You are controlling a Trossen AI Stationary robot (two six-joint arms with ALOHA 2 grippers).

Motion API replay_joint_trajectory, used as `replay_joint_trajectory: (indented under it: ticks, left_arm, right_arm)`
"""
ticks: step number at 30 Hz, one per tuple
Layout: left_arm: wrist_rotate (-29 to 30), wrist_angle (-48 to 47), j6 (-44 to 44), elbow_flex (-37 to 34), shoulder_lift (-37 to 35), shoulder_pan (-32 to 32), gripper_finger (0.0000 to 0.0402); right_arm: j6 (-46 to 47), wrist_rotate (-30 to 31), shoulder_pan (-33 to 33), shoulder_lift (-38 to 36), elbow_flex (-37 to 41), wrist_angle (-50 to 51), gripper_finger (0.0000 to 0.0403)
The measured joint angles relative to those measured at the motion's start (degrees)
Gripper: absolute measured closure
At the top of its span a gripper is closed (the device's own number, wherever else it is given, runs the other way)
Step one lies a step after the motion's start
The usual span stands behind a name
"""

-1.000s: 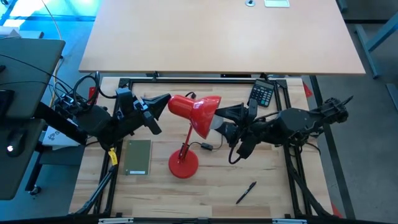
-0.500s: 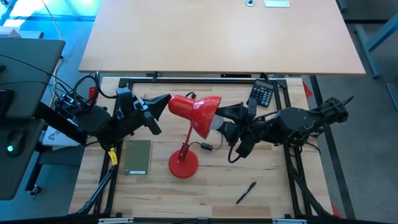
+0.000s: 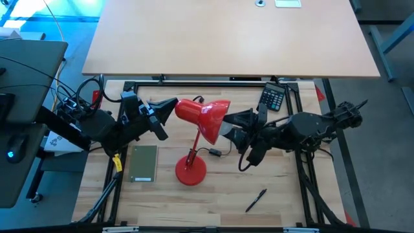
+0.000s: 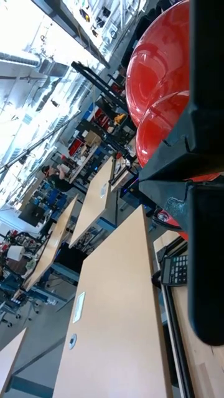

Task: Screw lightbulb
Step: Insert the white lightbulb into the red lamp

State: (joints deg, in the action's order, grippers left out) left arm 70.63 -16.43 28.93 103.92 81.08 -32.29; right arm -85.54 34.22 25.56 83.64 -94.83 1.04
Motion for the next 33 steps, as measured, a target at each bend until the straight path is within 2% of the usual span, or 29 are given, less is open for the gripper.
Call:
replay_joint_trajectory:
  ticks: [5,12,18,33]
  left_arm:
    - [0.01,0.00,0.00,0.00,0.00,0.00,0.0402]
    - [0.02,0.00,-0.01,0.02,0.00,0.00,0.0402]
    - [0.14,0.02,-0.01,0.02,0.00,0.02,0.0401]
    - [-0.93,-0.02,-0.07,0.02,0.02,0.02,0.0401]
  right_arm:
    - [0.54,0.02,0.00,0.00,0.00,0.02,0.0137]
    - [7.02,0.16,0.02,0.00,0.00,-0.43,0.0143]
    - [18.39,2.23,0.07,0.00,0.04,-1.89,0.0144]
    - [47.15,2.67,0.07,-0.02,0.04,-2.68,0.0145]
